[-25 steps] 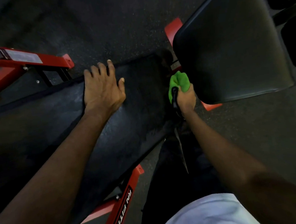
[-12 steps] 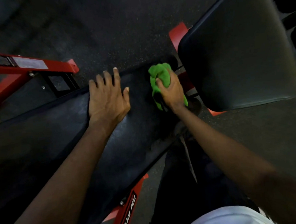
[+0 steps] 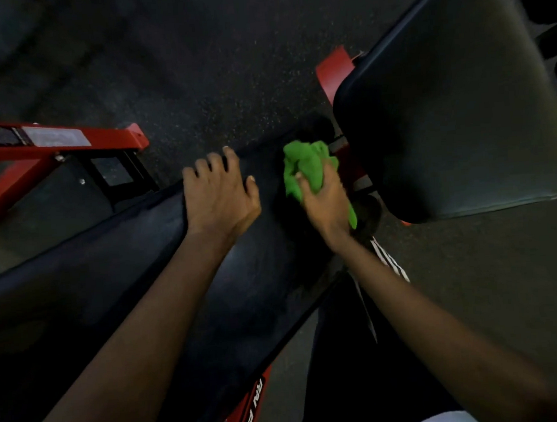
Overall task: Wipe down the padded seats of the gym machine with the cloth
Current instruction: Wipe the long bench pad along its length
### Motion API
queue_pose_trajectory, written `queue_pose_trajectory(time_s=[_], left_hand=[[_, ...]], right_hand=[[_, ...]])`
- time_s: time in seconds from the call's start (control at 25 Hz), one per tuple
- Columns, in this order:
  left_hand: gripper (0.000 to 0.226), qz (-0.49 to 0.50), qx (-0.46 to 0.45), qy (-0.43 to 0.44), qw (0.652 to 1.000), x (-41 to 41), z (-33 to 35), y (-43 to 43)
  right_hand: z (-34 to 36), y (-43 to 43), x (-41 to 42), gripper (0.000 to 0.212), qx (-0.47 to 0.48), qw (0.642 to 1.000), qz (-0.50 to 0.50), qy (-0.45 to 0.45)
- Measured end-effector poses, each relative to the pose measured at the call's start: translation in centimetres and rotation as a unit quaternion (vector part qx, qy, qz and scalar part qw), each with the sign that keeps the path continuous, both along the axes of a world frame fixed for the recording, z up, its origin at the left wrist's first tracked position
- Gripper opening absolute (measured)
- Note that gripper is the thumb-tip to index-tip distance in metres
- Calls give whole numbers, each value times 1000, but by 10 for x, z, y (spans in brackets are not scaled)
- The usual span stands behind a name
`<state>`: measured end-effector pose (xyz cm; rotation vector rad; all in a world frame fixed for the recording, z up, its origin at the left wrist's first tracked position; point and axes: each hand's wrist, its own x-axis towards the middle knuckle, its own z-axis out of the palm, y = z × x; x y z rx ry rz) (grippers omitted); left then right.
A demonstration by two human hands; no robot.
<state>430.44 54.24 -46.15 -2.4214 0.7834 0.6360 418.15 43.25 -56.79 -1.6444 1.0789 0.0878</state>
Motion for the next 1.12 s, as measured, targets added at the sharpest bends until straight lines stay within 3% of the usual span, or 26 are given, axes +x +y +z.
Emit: queue_pose_trajectory(time_s=[0.12, 0.24, 0.44, 0.56, 0.64, 0.72, 1.04, 1.12], left_hand=[[70, -33, 13, 15, 999, 2, -15, -11], [71, -38, 18, 9, 999, 2, -18, -11], [70, -45, 25, -2, 999, 2, -20, -13], [70, -43, 31, 0, 999, 0, -18, -13], [70, -46, 29, 0, 999, 1, -17, -15], [70, -46, 35, 1, 998, 1, -18, -15], [70, -58, 25, -8, 998, 2, -21, -14], [71, -58, 27, -9, 998, 3, -21, -14]], right_hand=[[-7, 2, 17, 56, -45, 987, 115, -103], [-42, -41, 69, 64, -86, 955, 276, -63], [-66, -81, 142, 66, -31, 954, 296, 48], [-35, -59, 133, 61, -72, 936, 346, -5], [-10, -37, 94, 58, -97, 936, 322, -102], [-2, -23, 62, 56, -98, 945, 283, -132], [-56, -65, 129, 41, -51, 981, 182, 52], [-53, -66, 126, 41, -44, 986, 149, 55]])
